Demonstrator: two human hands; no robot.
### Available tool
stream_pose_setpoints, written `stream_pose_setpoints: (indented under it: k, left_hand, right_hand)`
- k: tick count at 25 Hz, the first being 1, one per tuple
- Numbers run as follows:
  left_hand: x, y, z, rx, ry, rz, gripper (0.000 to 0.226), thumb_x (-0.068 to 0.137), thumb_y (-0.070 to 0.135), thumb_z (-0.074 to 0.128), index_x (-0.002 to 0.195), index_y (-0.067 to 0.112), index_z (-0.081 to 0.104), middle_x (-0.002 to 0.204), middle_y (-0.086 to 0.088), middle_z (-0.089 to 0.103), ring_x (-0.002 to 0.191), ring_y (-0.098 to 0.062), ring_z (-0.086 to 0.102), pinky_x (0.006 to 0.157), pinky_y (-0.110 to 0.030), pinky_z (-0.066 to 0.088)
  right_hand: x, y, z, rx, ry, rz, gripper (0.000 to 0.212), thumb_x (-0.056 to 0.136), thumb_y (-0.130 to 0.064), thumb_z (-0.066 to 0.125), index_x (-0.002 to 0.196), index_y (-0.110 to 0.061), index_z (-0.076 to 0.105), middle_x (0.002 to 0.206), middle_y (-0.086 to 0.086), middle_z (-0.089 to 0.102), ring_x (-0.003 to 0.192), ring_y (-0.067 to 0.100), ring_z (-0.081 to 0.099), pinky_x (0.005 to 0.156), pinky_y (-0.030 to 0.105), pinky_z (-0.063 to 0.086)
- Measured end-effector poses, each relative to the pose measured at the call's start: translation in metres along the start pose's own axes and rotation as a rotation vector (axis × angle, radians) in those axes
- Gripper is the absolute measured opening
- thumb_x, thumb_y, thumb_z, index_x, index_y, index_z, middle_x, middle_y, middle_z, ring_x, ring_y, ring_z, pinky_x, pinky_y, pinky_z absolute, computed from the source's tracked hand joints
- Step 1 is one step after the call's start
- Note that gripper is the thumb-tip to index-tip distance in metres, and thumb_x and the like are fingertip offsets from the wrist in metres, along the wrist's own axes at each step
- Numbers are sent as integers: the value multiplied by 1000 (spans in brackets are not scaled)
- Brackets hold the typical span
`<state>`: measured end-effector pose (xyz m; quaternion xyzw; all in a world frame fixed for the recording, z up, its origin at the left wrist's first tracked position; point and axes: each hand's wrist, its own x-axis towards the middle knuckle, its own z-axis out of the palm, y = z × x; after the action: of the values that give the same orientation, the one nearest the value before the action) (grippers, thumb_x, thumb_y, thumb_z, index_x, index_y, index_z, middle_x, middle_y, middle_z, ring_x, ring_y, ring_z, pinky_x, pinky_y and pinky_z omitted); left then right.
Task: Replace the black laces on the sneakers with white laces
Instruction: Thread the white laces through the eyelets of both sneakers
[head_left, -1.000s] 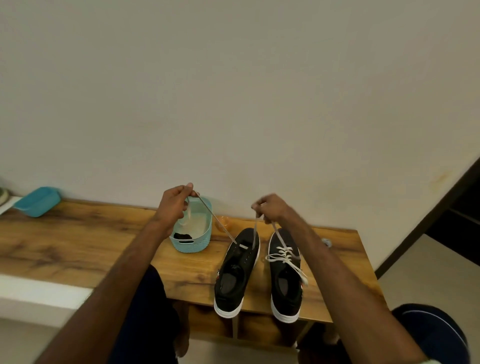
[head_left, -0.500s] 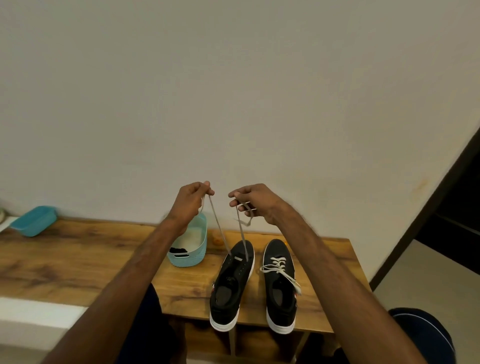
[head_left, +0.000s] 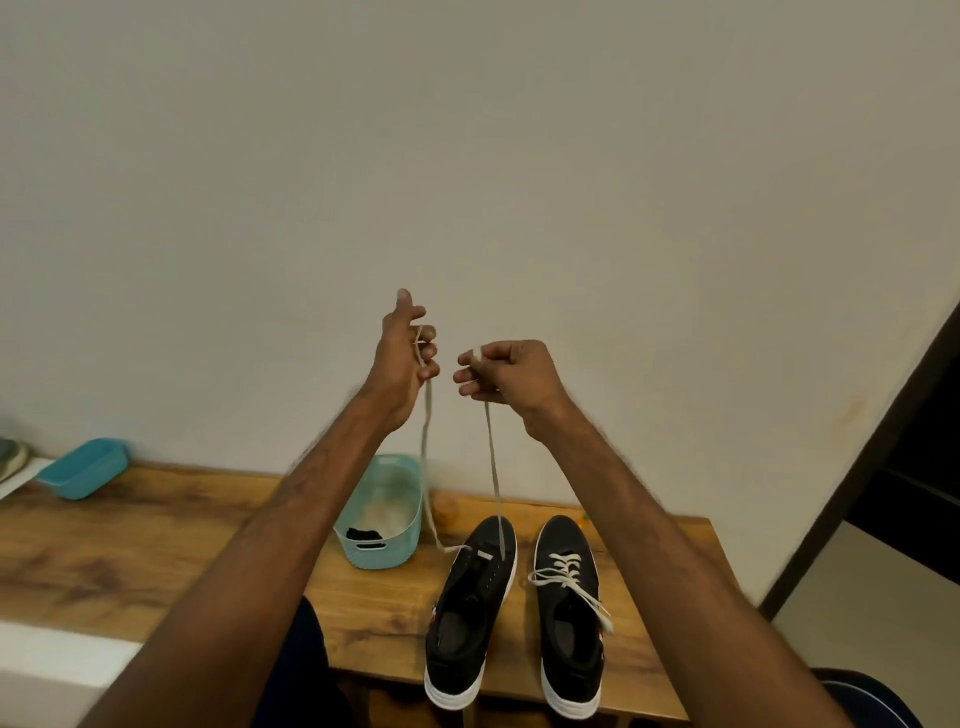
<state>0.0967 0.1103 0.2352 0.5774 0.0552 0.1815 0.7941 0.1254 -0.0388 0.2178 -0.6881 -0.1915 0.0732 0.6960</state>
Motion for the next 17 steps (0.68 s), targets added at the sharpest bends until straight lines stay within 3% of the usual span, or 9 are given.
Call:
stream_pose_setpoints:
  k: [3,6,9,11,12,14,17]
  left_hand:
    - [2,14,14,-106,-113,16,30,102,46,40,105,17,49,75,3,47,60,-9,38,50,-22,29]
    - [0,19,30,-113,-152,53,17,101,28,41,101,15,51,77,0,49,61,-11,37,46,-19,36]
    - [2,13,31,9,-79,129,18,99,12,36,98,16,53,75,0,50,59,-10,37,45,-19,33]
    - [5,-2,20,163,-4,148,21,98,7,37,97,16,55,71,1,49,55,-9,36,45,-21,28]
    - [5,-14,10,226,14,143,19,99,10,39,96,16,57,69,2,49,54,-9,36,45,-20,28]
    - [4,-52,-14,375,28,137,20,103,23,44,94,15,60,67,2,49,55,-9,39,46,-20,31]
    - [-10,-131,-56,693,-45,41,39,96,52,51,92,15,64,81,5,63,74,-10,58,66,-25,44]
  right_hand:
    - [3,-8,3,-200,174,-109,20,95,-28,64,88,-16,78,67,1,69,54,10,57,59,29,52]
    - [6,-14,4,-287,263,-154,22,95,-34,62,84,-25,79,73,-5,68,73,14,62,68,37,55]
    - [5,-15,0,-283,240,-125,26,98,-28,57,85,-21,78,83,-10,71,84,10,65,80,35,57]
    - [0,-6,-7,-87,212,-39,30,102,-21,49,91,-8,74,83,3,73,71,16,66,71,33,58]
    - [-3,6,-10,-26,205,2,30,104,-18,46,96,-3,70,79,9,72,62,18,63,61,29,57]
    - [-8,47,-17,-133,234,66,21,104,-15,44,109,-6,63,72,9,70,55,16,59,49,22,47]
    - [-18,138,-24,-375,238,227,29,96,-5,45,116,-25,53,76,6,73,59,14,65,55,28,52]
